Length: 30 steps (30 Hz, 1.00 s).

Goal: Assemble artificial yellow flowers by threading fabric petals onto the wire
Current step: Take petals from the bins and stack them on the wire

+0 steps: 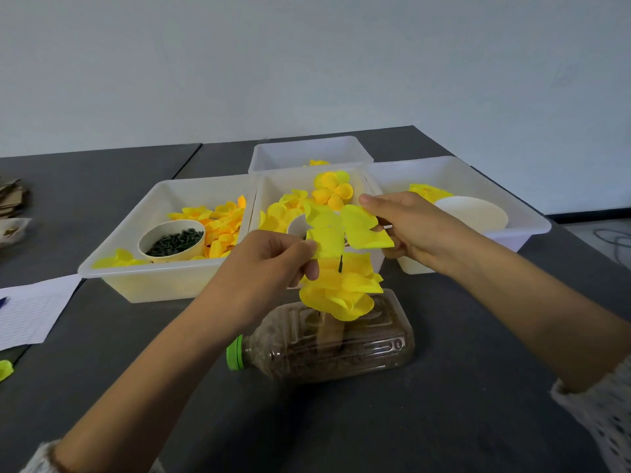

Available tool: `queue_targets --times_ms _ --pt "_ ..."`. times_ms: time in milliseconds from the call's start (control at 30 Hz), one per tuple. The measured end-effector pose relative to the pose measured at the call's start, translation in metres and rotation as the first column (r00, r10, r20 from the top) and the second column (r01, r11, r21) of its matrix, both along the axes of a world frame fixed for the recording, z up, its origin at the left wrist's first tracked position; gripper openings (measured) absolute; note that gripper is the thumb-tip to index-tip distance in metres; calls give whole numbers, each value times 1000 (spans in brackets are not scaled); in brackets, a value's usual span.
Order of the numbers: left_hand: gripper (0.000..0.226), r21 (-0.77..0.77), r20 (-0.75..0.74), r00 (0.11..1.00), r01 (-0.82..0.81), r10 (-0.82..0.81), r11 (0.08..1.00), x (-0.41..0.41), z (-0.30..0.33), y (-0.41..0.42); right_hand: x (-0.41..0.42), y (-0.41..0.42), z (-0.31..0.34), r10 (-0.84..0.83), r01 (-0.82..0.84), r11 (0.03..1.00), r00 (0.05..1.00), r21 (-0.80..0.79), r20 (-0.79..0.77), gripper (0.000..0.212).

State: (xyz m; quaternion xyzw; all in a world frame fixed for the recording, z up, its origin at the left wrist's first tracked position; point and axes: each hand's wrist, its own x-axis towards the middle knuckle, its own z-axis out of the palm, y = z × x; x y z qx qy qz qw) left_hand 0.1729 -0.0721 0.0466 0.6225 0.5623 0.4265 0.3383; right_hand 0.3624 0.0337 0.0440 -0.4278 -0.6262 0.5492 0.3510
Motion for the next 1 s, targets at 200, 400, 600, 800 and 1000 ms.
queue_targets --times_ms 200,400,600,800,1000 --pt "51 -1 37 999 -31 31 1000 -11 0 5 10 -1 -8 52 -52 999 996 1 -78 31" --pt "48 -19 53 998 -13 14 1000 -10 -2 7 17 -3 -12 35 -36 999 995 -3 -96 32" --pt "43 0 54 999 -6 6 1000 -5 -1 11 21 -2 -14 24 -24 1000 996 1 -82 40" --pt "44 27 30 1000 6 -7 1000 -4 4 15 23 -2 -13 34 -37 999 995 -31 -97 48" --pt "45 -5 -17 1000 3 -3 1000 -7 1 19 22 -6 -23 -4 -4 997 995 -77 -100 44"
